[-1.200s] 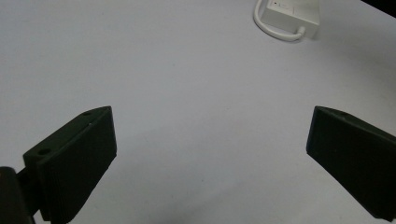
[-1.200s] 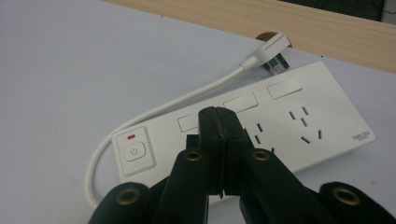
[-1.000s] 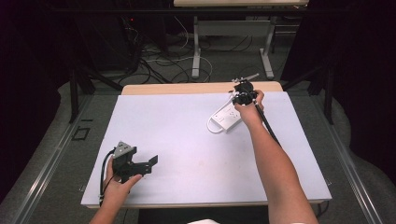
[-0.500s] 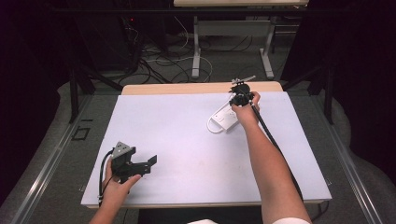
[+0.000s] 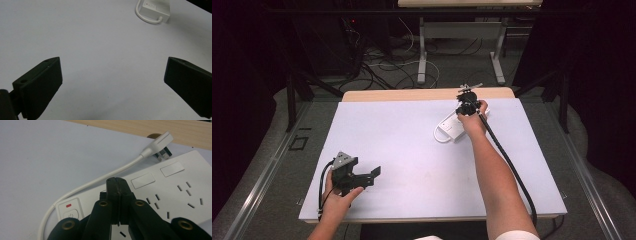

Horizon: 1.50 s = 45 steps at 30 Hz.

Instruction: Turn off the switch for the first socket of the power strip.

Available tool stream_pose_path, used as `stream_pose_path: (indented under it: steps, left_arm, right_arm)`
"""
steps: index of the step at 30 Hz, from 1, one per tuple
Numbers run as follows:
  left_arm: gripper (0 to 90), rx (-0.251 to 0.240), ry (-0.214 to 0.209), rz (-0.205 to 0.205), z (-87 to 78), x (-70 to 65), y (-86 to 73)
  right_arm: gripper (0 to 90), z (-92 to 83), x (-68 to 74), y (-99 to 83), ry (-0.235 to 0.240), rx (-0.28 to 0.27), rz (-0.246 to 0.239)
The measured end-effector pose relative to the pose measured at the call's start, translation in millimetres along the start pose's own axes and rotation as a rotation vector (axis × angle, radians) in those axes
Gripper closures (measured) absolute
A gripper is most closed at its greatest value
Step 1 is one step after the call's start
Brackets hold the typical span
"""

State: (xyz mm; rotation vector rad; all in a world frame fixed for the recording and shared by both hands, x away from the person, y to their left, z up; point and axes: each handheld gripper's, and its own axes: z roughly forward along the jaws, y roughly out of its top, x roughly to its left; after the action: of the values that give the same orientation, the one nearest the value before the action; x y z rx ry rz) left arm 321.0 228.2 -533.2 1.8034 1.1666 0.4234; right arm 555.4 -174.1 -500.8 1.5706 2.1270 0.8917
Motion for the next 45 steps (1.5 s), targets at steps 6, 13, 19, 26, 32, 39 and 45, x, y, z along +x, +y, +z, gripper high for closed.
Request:
stream_pose_path:
  steps: [6, 13, 19, 26, 32, 39, 45]
  left_arm:
    - [1.6, -0.007, 0.003, 0.001, 0.6, -0.3, -0.2]
    - [1.6, -0.001, -0.005, -0.004, -0.3, 0.5, -0.3]
    - [1.6, -0.005, -0.001, -0.006, -0.2, 1.4, -0.8]
    - [1.7, -0.004, 0.001, -0.005, 0.0, 1.7, -1.2]
    - [1.7, 0.002, 0.000, -0.006, -0.8, 2.7, -1.4]
    - [1.7, 0.002, -0.001, -0.010, -1.3, 3.0, -1.8]
    - [1.7, 0.001, -0.002, -0.006, -1.3, 2.8, -1.6]
  right_arm:
    - [90.0, 4.9, -1.4, 0.0, -0.009, 0.005, 0.001]
    - [90.0, 10.5, -6.1, -1.0, -0.014, 0.006, 0.031]
    - [90.0, 16.6, -6.6, -3.1, -0.024, 0.005, 0.034]
    - [90.0, 21.6, -6.0, -4.7, -0.020, 0.000, 0.035]
    - [90.0, 24.6, -8.4, -5.7, -0.024, -0.003, 0.047]
    - [90.0, 26.3, -8.4, -6.1, -0.019, -0.008, 0.061]
    - [90.0, 27.2, -8.4, -6.5, -0.019, -0.015, 0.056]
